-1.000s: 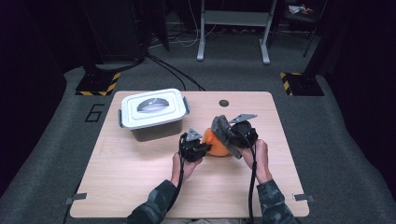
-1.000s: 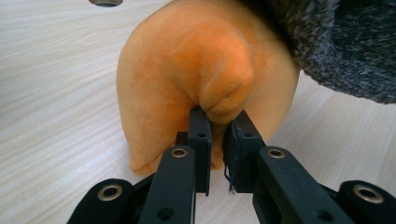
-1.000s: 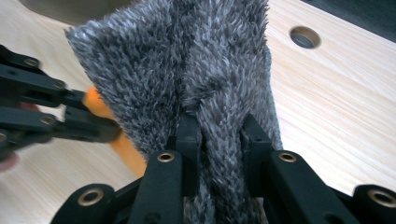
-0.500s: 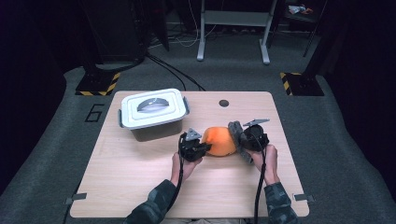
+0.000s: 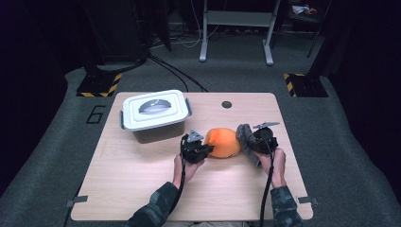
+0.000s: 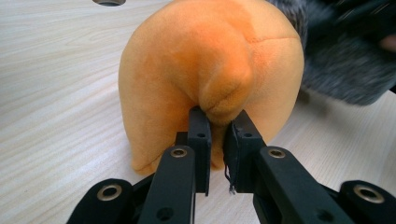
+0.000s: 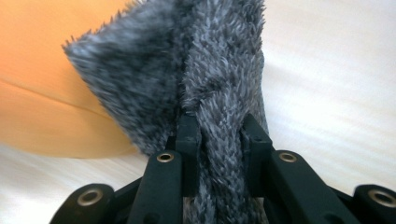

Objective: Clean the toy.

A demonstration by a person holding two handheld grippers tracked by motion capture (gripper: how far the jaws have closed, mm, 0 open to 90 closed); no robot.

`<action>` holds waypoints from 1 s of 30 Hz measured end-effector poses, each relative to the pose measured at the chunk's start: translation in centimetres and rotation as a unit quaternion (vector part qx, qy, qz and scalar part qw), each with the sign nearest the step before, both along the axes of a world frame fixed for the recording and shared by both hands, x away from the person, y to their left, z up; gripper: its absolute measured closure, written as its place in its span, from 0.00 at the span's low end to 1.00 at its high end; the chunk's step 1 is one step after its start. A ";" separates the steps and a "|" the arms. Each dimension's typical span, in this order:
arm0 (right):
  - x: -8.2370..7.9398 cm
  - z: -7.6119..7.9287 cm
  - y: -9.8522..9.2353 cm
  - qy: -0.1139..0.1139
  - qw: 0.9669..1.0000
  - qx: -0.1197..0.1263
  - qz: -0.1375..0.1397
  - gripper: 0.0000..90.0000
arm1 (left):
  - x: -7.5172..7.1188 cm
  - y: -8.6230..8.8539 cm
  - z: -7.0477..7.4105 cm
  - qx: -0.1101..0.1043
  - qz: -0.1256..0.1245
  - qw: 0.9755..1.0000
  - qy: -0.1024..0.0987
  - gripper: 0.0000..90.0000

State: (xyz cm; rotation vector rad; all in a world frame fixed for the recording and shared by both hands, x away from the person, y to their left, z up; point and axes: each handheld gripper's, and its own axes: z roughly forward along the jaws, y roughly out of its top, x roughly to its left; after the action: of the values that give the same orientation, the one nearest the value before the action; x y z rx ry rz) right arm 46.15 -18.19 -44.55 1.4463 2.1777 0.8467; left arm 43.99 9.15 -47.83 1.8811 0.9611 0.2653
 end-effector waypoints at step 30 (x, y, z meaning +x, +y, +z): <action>0.3 1.3 3.0 -0.018 0.999 -0.005 0.051 0.82 | 1.3 0.4 -1.3 0.043 -0.050 0.997 -0.047 0.48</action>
State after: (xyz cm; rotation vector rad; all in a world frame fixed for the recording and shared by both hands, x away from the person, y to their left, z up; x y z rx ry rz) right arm 46.41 -15.23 -43.23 1.3150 2.2416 0.8875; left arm 45.30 9.50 -49.13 1.9709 0.8009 0.3366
